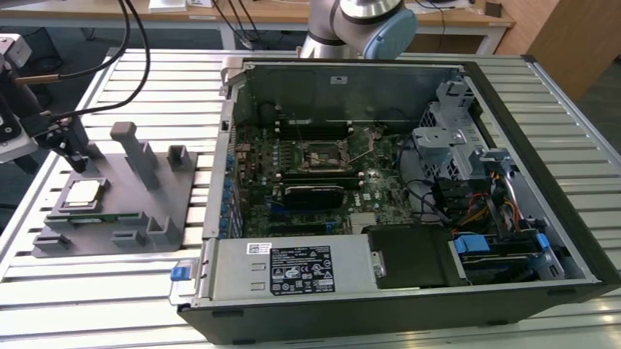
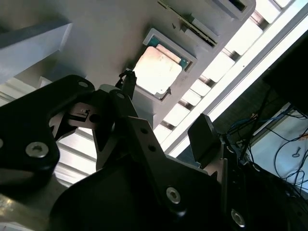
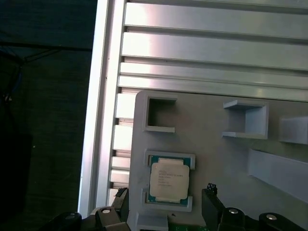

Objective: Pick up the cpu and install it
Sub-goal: 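Pick up the cpu and move it towards the insertion slot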

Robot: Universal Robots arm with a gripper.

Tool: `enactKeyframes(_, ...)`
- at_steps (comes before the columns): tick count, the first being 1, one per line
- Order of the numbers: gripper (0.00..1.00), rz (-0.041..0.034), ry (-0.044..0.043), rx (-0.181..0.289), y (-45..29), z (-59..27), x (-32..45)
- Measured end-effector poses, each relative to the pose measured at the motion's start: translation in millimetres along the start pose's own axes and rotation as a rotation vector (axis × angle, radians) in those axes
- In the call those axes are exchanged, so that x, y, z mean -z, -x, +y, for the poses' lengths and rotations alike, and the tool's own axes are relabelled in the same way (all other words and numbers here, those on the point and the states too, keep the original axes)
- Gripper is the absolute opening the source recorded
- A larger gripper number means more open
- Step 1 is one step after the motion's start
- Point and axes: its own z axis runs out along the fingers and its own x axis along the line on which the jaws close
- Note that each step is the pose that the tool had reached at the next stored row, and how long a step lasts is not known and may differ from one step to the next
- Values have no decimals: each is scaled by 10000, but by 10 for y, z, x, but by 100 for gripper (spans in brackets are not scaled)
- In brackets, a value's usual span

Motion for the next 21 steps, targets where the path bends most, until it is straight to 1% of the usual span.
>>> enactKeyframes(10,70,1,-1,0,1,-1,-29)
enactKeyframes(15,70,-2,1,0,22,-4,-62)
enactKeyframes(21,70,0,-1,0,24,-6,-103)
